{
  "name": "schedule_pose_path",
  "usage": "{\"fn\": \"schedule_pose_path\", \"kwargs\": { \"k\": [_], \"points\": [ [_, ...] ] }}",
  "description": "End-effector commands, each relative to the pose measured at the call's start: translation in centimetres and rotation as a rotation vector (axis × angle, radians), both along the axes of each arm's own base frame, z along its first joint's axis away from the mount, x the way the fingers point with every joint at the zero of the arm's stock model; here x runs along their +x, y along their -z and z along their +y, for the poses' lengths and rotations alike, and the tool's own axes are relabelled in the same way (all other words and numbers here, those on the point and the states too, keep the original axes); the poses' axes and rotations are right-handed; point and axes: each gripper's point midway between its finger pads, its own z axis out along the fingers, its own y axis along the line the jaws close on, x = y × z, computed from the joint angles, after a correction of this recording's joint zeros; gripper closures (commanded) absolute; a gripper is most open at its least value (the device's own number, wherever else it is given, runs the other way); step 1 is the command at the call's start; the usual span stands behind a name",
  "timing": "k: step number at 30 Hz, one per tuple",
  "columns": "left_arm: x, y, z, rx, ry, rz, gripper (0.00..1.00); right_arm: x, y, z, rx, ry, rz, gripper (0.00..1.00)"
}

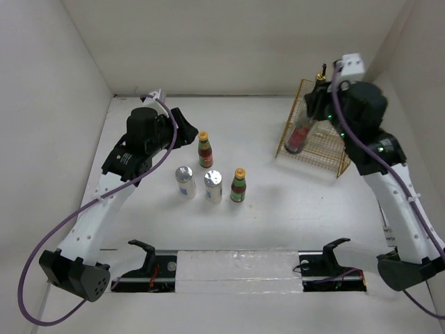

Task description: Organize the condiment bottles

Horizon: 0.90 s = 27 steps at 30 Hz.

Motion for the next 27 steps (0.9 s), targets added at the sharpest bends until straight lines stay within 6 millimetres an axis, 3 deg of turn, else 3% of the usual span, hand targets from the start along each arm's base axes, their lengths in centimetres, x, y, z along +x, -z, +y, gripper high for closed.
{"fn": "schedule_pose_path", "kwargs": {
  "k": [1, 4, 5, 8, 9, 12, 16, 27],
  "points": [
    [-0.1, -2.5, -0.2, -0.026, 0.015, -0.083, 0.48, -0.1, -10.0, -6.8, 0.035, 0.19, -0.241, 1.0],
    [-0.1, -2.5, -0.2, -0.026, 0.015, -0.083, 0.48, 0.8, -12.1, -9.6, 0.038, 0.245, -0.274, 1.0],
    [-0.1, -2.5, -0.2, -0.026, 0.015, -0.083, 0.48, 1.3, -12.6, -11.8, 0.032, 0.303, -0.283, 1.0],
    [0.2, -2.6, -0.3, -0.018, 0.018, -0.087, 0.48, 3.0, -13.8, -14.3, 0.027, 0.346, -0.304, 1.0],
    [0.2, -2.6, -0.3, -0.018, 0.018, -0.087, 0.48, 3.4, -14.0, -16.3, 0.028, 0.39, -0.306, 1.0],
    [0.2, -3.5, -0.2, -0.018, 0.021, -0.109, 0.48, 4.9, -14.9, -19.0, 0.032, 0.448, -0.327, 1.0],
    [0.4, -3.2, -0.3, -0.015, 0.021, -0.101, 0.48, 5.9, -16.2, -22.0, 0.036, 0.517, -0.374, 1.0],
    [0.4, -2.7, -0.3, -0.003, 0.025, -0.094, 0.48, 9.5, -17.8, -25.1, 0.065, 0.536, -0.422, 1.0]
  ]
}}
